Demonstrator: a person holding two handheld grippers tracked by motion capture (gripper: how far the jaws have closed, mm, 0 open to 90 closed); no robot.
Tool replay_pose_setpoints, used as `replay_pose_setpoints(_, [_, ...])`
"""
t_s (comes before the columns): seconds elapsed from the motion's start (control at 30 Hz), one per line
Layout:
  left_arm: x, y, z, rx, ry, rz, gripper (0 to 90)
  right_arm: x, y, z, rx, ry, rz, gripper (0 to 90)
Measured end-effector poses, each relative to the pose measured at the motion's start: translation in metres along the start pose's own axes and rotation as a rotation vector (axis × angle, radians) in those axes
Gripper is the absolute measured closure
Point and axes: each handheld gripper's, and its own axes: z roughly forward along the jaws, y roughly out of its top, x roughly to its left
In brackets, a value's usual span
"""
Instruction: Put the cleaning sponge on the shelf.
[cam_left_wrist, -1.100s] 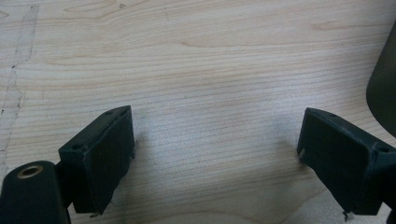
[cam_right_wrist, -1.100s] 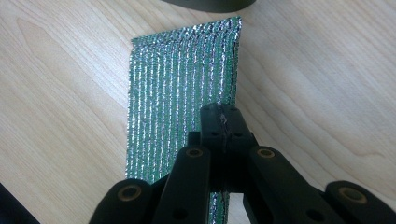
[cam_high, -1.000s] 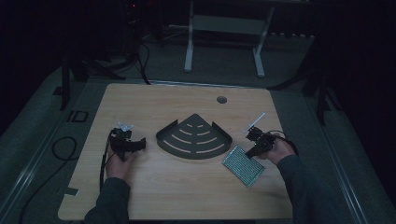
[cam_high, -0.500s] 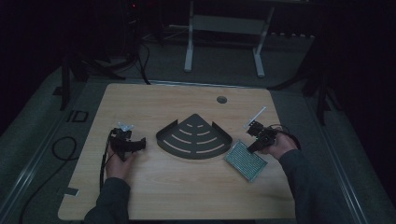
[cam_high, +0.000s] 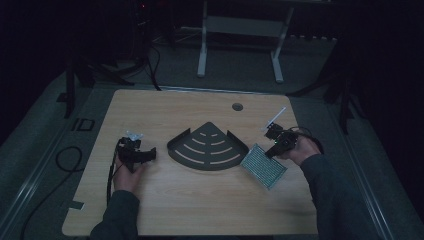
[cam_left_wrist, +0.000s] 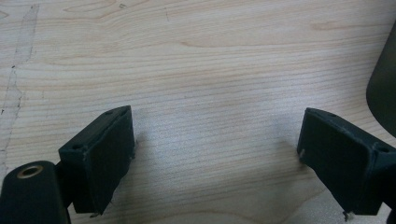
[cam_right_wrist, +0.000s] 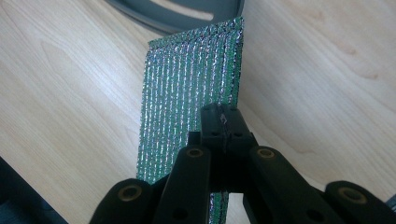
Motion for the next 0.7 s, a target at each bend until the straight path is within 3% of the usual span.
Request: replay_pose_setpoints(0.7, [0.000, 0.000, 0.000, 0.001, 0.001, 0.000, 11.5, 0.000, 0.017, -0.023, -0.029, -0.020, -0.014, 89.7])
